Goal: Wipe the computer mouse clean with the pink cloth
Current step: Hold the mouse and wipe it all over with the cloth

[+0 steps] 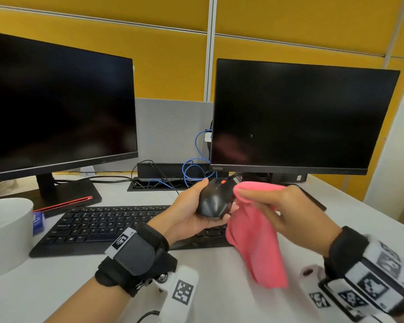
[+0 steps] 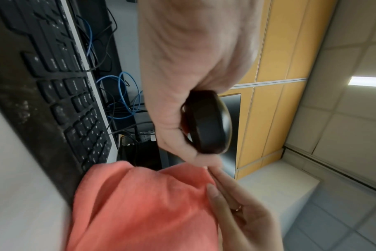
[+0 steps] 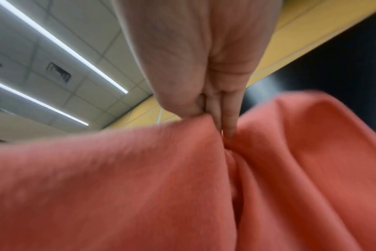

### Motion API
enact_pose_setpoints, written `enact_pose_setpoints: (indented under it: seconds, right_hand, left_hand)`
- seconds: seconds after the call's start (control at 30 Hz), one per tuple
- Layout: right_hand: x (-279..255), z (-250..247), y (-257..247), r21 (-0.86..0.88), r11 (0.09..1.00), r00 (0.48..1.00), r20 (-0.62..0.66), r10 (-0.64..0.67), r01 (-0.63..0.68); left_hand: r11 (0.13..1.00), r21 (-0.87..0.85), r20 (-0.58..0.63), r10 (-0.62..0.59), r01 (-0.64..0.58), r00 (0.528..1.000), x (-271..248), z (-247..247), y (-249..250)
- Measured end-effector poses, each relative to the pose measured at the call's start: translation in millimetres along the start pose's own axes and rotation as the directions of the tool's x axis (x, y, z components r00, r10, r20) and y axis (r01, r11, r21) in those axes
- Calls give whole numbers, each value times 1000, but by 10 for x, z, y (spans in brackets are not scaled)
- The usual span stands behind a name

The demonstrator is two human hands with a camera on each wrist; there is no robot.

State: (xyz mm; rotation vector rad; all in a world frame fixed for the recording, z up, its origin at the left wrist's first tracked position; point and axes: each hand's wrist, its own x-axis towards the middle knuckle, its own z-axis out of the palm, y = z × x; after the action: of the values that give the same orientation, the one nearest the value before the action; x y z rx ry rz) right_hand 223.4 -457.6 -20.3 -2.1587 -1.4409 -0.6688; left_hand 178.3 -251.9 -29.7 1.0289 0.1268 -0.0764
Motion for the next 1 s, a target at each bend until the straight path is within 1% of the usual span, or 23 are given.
enact_pose_setpoints:
  seconds: [0.07,0.13,0.17,0.2,0.27,0.33,0.4,0.43,0.47,0.5,0.53,0.57,0.6,0.63,0.67,0.73,0.77,0.8,0.83,0.87,0.9,0.93,1.0]
  right_hand:
    - [0,-80,98,-74,982,983,-80,167,-173]
    - [-1,-127,151,-132,952,950,-190,248,-275]
    - [0,-143,172,-162,936,937,-216,274,-311]
    - [10,-160,183,-201,916,929,-212,304,-346]
    - [58,-193,191,-313,857,912,-137,387,-410]
    - [110,-227,173,-351,789,856,-80,510,-503]
    - [125,-244,186,-316,753,798,-24,602,-577]
    - [125,-250,206,-271,760,788,10,616,-591]
    - [118,-250,227,-171,776,784,29,620,-607]
    - [108,-240,242,2,781,780,23,625,-625]
    - [101,-223,236,214,749,768,11,640,-628]
    - [94,-205,223,405,683,747,-1,665,-608]
    - [90,-192,188,549,618,734,-12,679,-563]
    - [85,-173,147,645,570,733,-23,680,-508]
    - [86,-153,88,705,545,747,-32,664,-454]
    - [83,-91,-23,740,567,824,-30,566,-363]
    - [74,-47,-80,725,609,878,-14,479,-321]
    - [56,8,-135,674,681,927,17,375,-287]
    - [39,74,-175,585,769,960,69,271,-259]
    - [28,144,-189,470,853,974,135,184,-227]
    - [27,201,-189,358,912,973,183,139,-198]
    - [42,233,-185,290,937,969,207,137,-194]
    - [115,250,-159,295,925,959,221,179,-240]
  left_hand:
    - [1000,-3,20,-1,1,1000,11,-9,-13]
    - [1000,12,20,17,-17,1000,31,-18,-30]
    - [1000,10,14,26,-26,1000,38,-24,-38]
    - [999,7,8,34,-34,999,45,-24,-45]
    - [999,9,4,47,-47,999,50,-29,-53]
    - [998,8,11,56,-56,998,52,-31,-49]
    - [998,5,32,61,-62,998,59,-26,-41]
    - [998,-2,36,66,-66,997,61,-24,-40]
    - [997,-13,38,71,-70,997,61,-19,-40]
    - [997,-25,41,77,-76,996,64,-18,-43]
    - [996,-35,48,82,-81,995,69,-18,-44]
    - [995,-43,54,88,-85,995,75,-20,-48]
    - [995,-48,62,93,-90,994,76,-18,-49]
    - [994,-48,70,98,-95,993,81,-19,-49]
    - [994,-48,80,101,-98,992,84,-13,-49]
    - [994,-61,95,100,-94,990,72,19,-57]
    - [992,-88,109,99,-89,989,61,37,-63]
    - [989,-124,129,99,-83,987,53,52,-71]
    - [985,-152,153,101,-77,983,45,61,-76]
    - [984,-163,179,101,-72,979,33,66,-79]
    - [986,-155,201,99,-68,975,20,68,-82]
    - [989,-135,217,94,-66,972,12,69,-83]
    - [994,-95,235,82,-61,969,12,67,-91]
